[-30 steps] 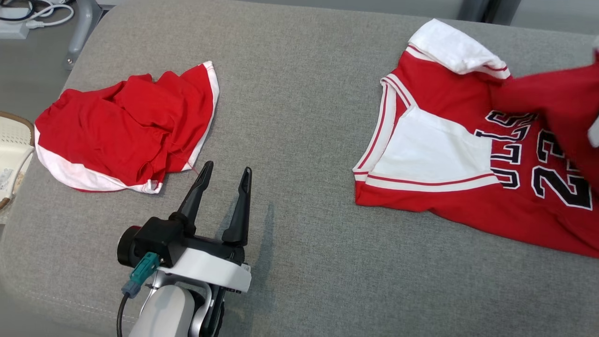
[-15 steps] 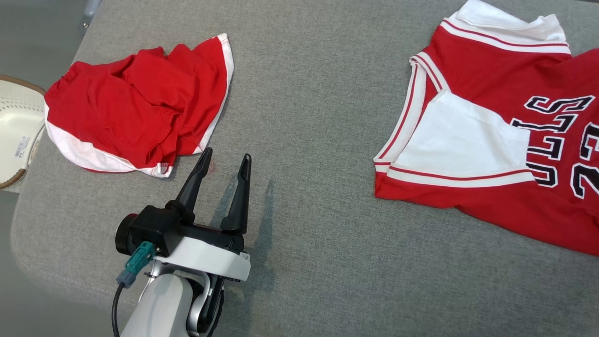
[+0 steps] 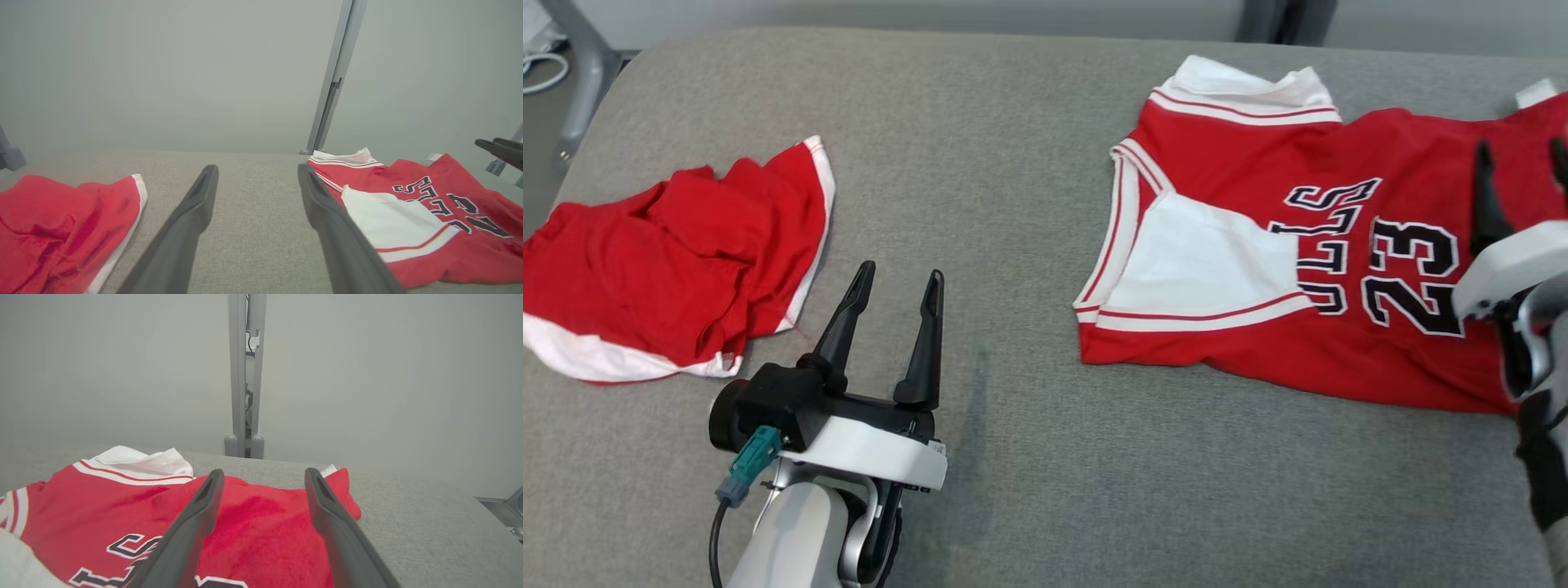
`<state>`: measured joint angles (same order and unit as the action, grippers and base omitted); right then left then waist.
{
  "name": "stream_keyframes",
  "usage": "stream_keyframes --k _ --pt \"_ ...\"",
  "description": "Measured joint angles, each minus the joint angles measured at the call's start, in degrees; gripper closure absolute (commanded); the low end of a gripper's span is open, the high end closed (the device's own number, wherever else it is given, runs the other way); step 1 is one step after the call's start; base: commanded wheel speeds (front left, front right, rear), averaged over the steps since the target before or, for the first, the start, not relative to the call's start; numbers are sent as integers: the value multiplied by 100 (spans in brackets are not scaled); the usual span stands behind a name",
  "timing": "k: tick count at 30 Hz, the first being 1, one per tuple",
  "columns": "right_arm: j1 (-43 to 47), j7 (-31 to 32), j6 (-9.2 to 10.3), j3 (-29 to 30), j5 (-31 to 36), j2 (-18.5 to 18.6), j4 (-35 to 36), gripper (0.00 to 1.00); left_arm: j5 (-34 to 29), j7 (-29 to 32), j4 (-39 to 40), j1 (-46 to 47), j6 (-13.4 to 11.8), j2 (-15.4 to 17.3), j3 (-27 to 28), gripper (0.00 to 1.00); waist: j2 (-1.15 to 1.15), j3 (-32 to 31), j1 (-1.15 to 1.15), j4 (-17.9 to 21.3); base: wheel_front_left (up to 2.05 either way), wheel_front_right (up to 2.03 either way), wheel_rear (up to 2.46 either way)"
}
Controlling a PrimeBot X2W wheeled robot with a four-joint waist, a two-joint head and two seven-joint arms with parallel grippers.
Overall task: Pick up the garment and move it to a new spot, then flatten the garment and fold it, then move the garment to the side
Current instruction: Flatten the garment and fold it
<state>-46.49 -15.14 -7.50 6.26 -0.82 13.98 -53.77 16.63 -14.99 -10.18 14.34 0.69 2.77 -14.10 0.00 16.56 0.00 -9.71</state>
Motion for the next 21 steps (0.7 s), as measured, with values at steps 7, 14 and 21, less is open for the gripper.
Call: stream_keyframes --k 7,14,21 --pt "1493 0 0 -965 -657 -426 1667 0 -40 0 -56 -99 -31 -1 52 0 0 -414 0 687 0 0 0" --pt "2574 1 0 -1349 -934 -617 2889 0 -45 0 -104 -124 -85 -1 185 0 0 -639 0 1247 0 0 0" --pt "2943 0 0 -1217 -960 -780 3182 0 -38 0 -176 -119 -108 -2 243 0 0 -679 0 1599 0 0 0"
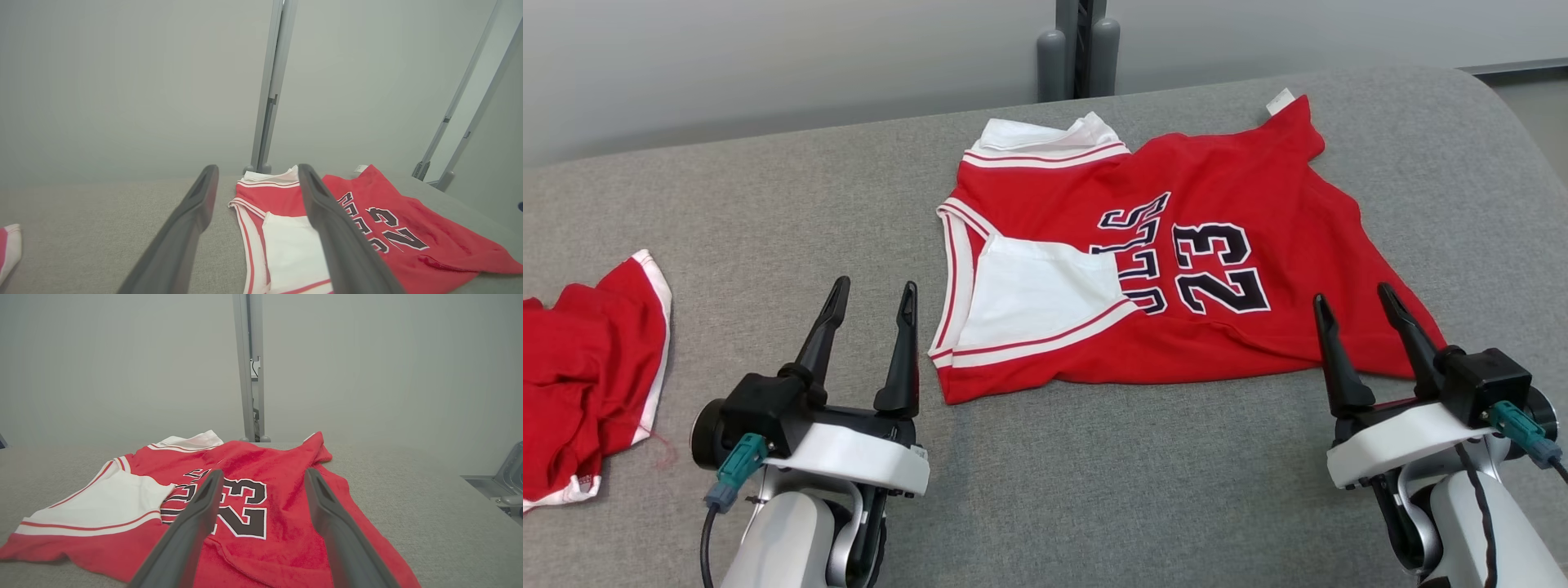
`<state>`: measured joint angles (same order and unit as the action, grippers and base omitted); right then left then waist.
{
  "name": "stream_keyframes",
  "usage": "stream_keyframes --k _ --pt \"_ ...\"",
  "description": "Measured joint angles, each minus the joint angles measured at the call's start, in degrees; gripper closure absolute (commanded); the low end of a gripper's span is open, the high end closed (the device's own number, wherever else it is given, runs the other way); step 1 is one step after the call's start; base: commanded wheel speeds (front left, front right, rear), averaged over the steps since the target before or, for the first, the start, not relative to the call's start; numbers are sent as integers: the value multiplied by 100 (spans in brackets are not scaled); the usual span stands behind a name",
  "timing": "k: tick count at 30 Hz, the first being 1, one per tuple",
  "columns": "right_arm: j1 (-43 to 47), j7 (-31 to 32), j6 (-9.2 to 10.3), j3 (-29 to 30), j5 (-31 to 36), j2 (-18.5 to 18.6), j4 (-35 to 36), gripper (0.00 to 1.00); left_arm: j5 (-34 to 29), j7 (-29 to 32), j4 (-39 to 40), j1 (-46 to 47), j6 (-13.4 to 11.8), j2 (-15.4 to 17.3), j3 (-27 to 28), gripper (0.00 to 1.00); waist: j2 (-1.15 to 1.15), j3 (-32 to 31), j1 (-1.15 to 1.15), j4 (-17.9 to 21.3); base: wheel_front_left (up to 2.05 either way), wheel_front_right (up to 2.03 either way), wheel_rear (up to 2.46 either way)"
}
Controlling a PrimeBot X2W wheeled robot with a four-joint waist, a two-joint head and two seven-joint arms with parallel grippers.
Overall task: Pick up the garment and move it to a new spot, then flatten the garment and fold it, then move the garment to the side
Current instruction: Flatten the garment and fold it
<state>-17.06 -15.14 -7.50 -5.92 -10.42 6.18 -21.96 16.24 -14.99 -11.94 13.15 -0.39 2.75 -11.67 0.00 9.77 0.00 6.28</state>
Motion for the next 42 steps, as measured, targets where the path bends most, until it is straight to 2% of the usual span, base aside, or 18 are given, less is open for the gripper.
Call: stream_keyframes --k 4,9,18,29,42 --pt "4 0 0 164 32 -87 37 0 -70 0 -214 80 49 1 -24 0 0 68 0 81 0 0 0" --pt "7 0 0 279 86 -163 62 0 -322 0 -737 409 256 -1 -156 0 0 215 0 158 0 0 0" --pt "-4 0 0 336 186 -311 145 0 -877 1 -2530 1852 639 166 -453 0 0 678 0 438 0 0 0" --pt "-47 0 0 349 -73 -335 194 0 -920 0 -4472 3253 743 334 -672 0 0 1085 0 865 0 0 0" --pt "-69 0 0 321 -208 -335 198 0 -839 0 -5176 3750 782 328 -987 0 0 1174 0 965 0 0 0"
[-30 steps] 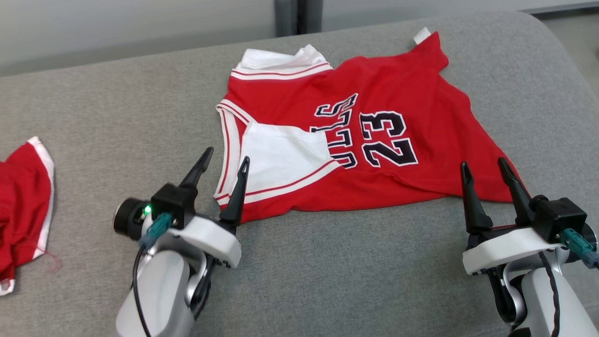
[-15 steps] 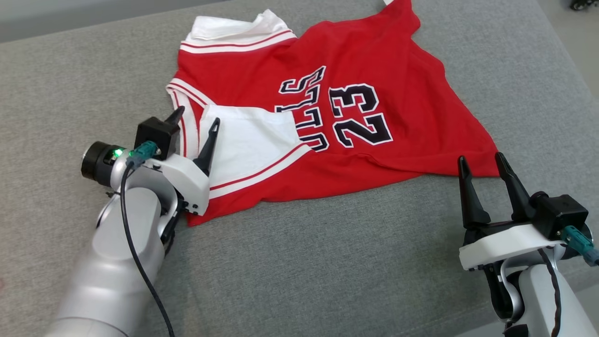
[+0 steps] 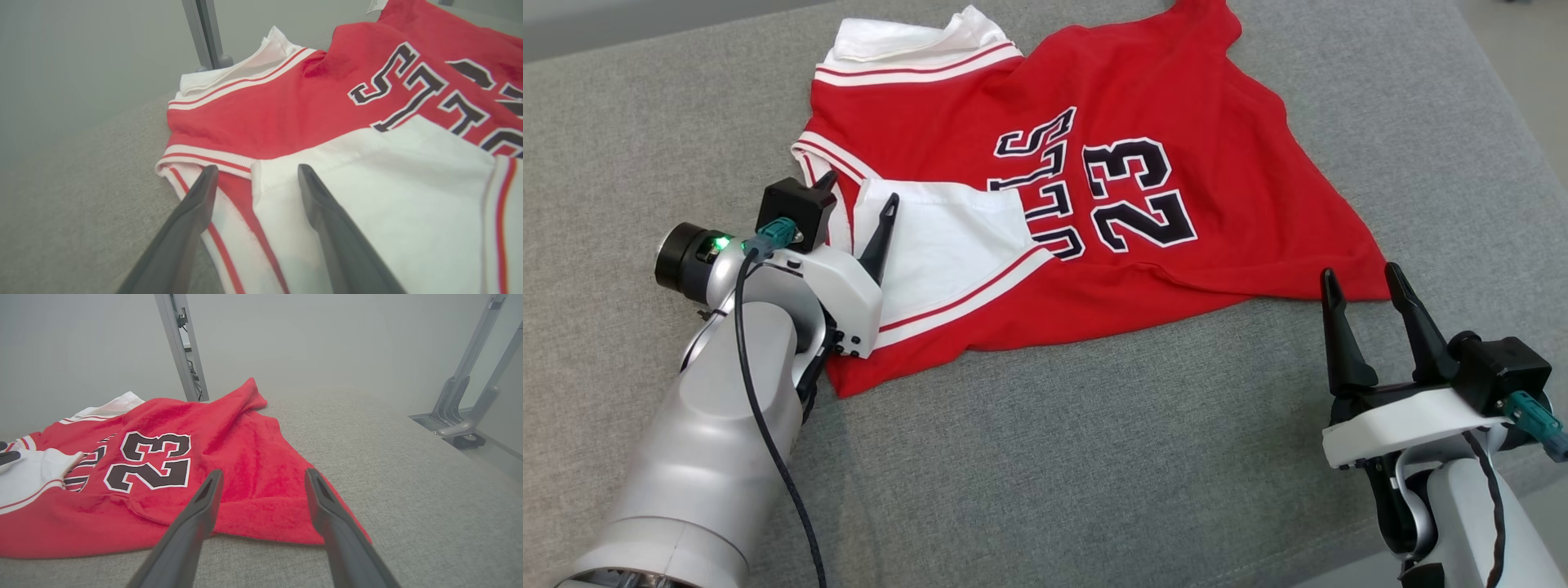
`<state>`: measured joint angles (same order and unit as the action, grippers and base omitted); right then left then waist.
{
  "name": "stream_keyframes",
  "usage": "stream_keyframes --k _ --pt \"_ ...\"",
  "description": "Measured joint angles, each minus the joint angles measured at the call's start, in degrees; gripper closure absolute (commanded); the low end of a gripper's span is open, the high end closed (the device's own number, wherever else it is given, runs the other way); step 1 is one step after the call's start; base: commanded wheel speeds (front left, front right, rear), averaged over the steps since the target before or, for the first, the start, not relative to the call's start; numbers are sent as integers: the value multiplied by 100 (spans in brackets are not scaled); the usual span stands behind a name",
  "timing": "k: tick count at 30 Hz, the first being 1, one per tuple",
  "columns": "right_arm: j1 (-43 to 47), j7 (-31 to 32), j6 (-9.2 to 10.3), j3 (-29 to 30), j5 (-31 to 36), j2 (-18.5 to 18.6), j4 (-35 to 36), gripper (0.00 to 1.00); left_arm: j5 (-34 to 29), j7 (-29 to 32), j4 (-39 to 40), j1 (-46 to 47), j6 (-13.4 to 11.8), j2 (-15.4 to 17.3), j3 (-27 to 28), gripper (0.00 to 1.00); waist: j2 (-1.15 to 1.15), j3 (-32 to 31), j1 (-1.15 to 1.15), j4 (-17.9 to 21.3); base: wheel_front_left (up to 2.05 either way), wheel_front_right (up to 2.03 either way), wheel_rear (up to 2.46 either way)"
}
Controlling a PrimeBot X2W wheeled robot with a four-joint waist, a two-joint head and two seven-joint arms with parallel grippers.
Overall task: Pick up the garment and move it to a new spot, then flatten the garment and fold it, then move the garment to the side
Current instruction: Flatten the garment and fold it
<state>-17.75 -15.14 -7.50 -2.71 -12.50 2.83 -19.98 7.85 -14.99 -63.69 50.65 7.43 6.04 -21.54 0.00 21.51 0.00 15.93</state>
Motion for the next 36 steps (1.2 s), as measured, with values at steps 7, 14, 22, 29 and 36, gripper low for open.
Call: stream_keyframes --k 7,14,22,29,36 --pt "-51 0 0 -23 -3 -2 13 0 165 0 -156 168 1 -47 -223 0 0 94 0 -43 0 0 0" --pt "-97 0 0 -24 -8 -2 14 0 350 0 -297 321 1 -31 -386 100 0 185 0 -47 0 0 0" --pt "-102 0 0 97 0 -2 -35 0 541 0 36 336 1 35 -504 100 0 138 0 -128 0 0 0" --pt "-75 -1 0 486 21 -7 -296 0 579 0 929 -112 2 41 -452 100 0 -118 0 -342 0 0 0" --pt "-80 0 0 1258 181 -2 -1067 0 510 1 2284 -1205 2 5 -588 100 0 -492 0 -717 0 0 0"
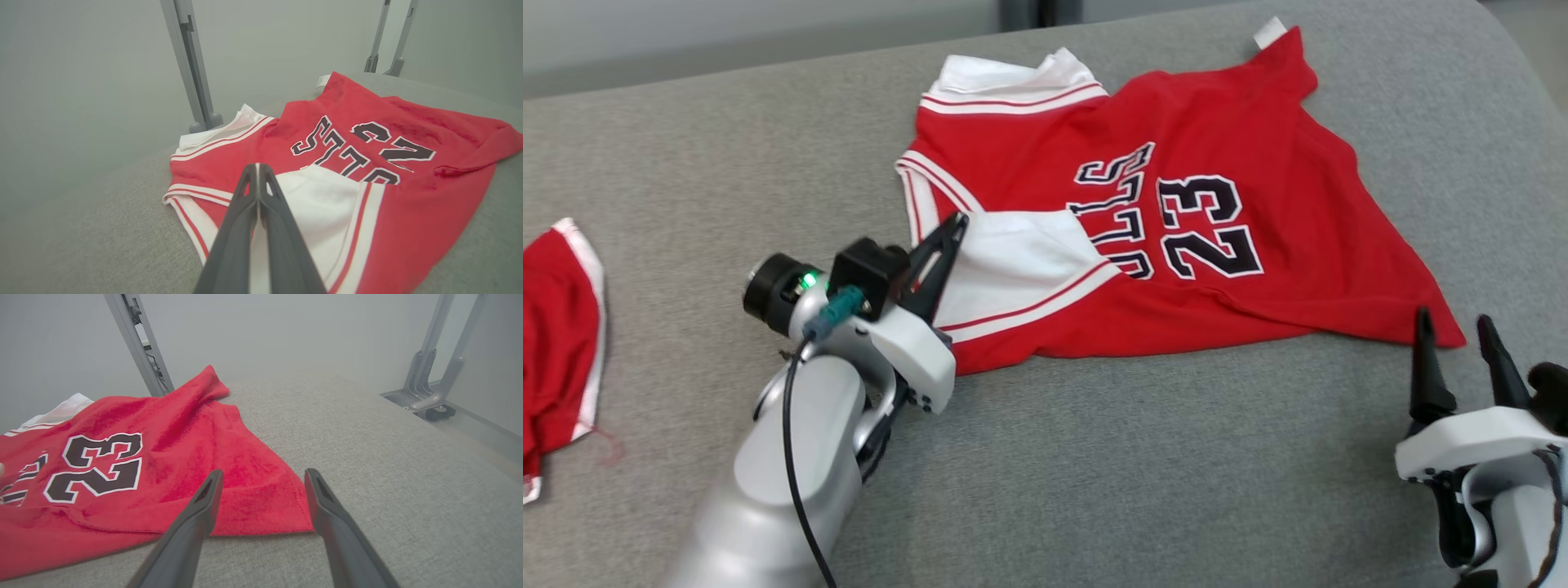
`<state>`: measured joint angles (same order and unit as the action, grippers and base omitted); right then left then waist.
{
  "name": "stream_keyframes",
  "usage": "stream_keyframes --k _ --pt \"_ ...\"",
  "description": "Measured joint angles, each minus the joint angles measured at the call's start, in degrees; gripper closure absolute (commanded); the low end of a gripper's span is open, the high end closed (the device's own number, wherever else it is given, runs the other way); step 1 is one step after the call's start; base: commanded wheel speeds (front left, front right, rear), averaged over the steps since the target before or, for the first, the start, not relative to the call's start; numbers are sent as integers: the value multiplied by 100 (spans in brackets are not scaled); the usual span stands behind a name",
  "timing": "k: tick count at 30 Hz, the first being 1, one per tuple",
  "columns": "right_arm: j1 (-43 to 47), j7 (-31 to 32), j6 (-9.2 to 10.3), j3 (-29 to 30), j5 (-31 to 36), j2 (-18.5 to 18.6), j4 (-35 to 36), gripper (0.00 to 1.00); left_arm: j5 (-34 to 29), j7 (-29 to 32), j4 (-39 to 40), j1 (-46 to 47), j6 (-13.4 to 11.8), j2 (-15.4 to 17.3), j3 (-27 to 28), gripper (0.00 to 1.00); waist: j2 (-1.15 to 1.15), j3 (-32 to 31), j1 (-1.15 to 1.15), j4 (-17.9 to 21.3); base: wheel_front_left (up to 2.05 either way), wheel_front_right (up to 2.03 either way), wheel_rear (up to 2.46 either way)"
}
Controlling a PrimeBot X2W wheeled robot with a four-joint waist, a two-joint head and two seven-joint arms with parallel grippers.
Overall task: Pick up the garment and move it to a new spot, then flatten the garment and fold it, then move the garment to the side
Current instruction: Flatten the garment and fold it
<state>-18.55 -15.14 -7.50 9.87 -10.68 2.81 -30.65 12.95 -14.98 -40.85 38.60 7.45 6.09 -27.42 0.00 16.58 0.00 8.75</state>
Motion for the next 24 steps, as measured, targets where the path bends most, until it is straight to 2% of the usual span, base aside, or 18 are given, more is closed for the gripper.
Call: stream_keyframes --k 8,14,18,24 --pt "-22 0 0 813 -23 198 -803 0 -31 0 1188 -1048 0 46 -176 100 0 -311 0 -488 0 0 0" --pt "-125 0 1 1294 -145 400 -1478 0 -21 -1 1798 -1548 0 145 -400 100 0 -455 0 -831 0 0 0" --pt "-287 0 1 1465 -409 449 -1942 0 31 -1 2017 -1742 1 171 -474 100 0 -510 0 -996 0 0 0" --pt "-409 0 0 1408 -646 558 -2347 0 33 -1 2106 -1840 2 189 -503 100 0 -528 0 -1133 0 0 0"
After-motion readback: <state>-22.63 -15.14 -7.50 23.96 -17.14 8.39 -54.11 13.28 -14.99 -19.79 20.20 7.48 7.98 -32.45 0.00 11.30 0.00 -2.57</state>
